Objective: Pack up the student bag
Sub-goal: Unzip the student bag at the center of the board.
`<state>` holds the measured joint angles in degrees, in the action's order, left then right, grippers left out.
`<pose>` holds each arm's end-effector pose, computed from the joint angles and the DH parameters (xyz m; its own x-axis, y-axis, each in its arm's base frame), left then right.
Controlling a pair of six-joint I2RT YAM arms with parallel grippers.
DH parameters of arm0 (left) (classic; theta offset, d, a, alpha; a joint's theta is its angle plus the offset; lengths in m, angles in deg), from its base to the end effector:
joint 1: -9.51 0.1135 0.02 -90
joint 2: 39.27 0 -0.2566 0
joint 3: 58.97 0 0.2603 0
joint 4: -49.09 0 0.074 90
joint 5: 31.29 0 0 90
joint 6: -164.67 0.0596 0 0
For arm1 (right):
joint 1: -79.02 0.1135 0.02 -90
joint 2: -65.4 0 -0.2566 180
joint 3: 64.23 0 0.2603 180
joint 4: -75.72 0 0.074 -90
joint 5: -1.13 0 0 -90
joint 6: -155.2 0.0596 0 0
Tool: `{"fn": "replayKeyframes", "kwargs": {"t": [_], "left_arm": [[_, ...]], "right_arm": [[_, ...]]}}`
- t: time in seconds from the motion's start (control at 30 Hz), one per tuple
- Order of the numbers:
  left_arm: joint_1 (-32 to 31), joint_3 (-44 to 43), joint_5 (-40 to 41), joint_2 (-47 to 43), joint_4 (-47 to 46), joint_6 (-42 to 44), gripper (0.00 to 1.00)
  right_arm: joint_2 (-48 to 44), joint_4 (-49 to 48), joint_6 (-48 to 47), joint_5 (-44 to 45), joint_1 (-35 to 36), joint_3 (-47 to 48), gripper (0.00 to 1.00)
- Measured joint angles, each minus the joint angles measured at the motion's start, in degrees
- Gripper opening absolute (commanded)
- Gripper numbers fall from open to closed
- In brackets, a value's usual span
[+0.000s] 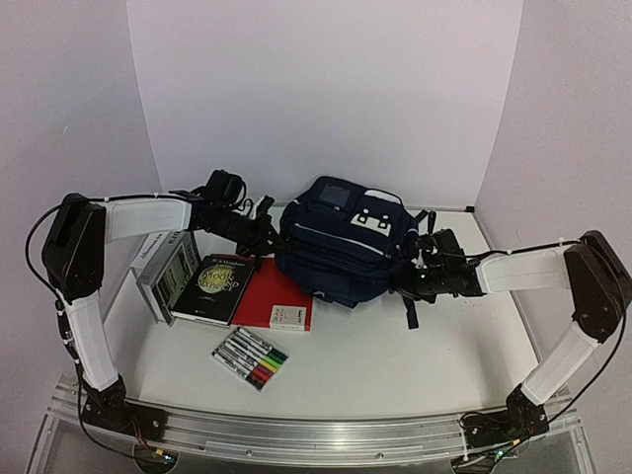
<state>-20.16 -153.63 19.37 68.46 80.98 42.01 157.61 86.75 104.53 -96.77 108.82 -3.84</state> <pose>0.3607 -0.2490 0.2142 -0.9338 0.0517 -0.3540 0.3191 0.5676 -0.7590 0.2984 0.1804 0.1422 -0.8239 0.2516 -0.5078 -0.0744 0.8403 0.5370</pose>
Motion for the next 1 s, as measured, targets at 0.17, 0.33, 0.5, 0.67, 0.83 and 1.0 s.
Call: {"fn": "replayKeyframes", "kwargs": {"t": [0.17, 0.33, 0.5, 0.67, 0.83, 1.0], "left_arm": [[0.3, -0.1, -0.4, 0.0, 0.9, 1.5, 0.0], [1.5, -0.5, -2.0, 0.4, 1.4, 2.8, 0.0], [3.8, -1.7, -2.2, 0.7, 3.2, 4.0, 0.0], [5.3, -2.1, -2.3, 1.1, 4.1, 4.7, 0.0], [5.1, -2.3, -2.3, 1.3, 5.4, 5.7, 0.0], [5.0, -2.3, -2.3, 1.3, 5.9, 5.8, 0.0]], "right_arm": [[2.4, -4.2, -3.8, -4.8, -3.1, 0.3, 0.0], [2.6, -4.4, -9.0, -8.5, -4.2, 1.0, 0.34], [-4.5, 2.2, -14.3, -5.3, -5.9, 0.9, 0.77], [-15.9, 8.3, -19.5, -1.2, 0.1, 3.7, 0.92], [-13.8, 11.7, -25.2, 3.4, 10.2, 14.1, 0.94], [-2.2, 14.8, -31.8, 10.7, 16.4, 23.5, 0.95]]}}
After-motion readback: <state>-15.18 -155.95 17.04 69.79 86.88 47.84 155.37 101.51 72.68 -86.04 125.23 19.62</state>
